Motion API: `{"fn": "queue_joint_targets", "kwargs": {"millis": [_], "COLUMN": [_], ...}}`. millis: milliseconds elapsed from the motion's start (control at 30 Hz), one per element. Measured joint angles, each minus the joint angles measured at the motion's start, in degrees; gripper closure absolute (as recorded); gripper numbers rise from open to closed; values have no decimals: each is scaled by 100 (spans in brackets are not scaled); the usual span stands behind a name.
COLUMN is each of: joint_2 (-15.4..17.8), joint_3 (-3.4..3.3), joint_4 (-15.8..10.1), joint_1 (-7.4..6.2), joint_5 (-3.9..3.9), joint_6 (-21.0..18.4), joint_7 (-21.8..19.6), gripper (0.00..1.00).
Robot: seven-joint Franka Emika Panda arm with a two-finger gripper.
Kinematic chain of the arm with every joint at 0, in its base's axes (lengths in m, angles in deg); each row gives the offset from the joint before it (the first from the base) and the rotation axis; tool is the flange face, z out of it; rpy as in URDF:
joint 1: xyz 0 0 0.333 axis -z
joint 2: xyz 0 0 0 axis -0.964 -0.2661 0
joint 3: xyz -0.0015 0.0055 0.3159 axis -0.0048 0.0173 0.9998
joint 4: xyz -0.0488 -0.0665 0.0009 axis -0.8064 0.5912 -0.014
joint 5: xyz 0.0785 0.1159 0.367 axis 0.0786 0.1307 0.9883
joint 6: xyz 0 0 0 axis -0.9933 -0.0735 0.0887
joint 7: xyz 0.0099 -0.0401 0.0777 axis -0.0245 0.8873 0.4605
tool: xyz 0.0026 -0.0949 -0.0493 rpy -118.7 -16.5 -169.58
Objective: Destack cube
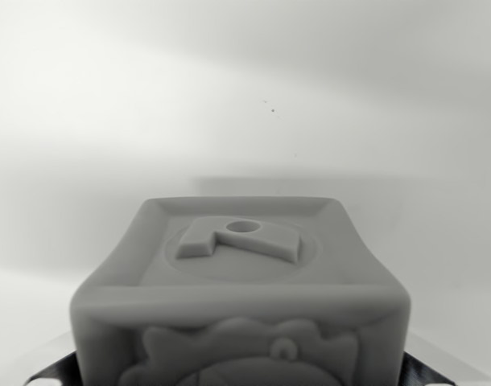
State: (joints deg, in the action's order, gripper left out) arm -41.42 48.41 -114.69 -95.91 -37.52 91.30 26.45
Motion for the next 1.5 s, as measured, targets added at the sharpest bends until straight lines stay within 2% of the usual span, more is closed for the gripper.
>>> {"fn": "queue_joint_targets", "kwargs": {"millis": [367, 667, 700, 1500], "joint_2": [-202, -243, -244, -268], "joint_3": [22, 30, 31, 33], "joint_4": [67, 86, 87, 95], "joint_1": [21, 29, 29, 30], "joint_5": [1, 1, 1, 1], "joint_6": [132, 168, 169, 179], "joint_7": [1, 1, 1, 1], "gripper": [100, 100, 0, 0]}}
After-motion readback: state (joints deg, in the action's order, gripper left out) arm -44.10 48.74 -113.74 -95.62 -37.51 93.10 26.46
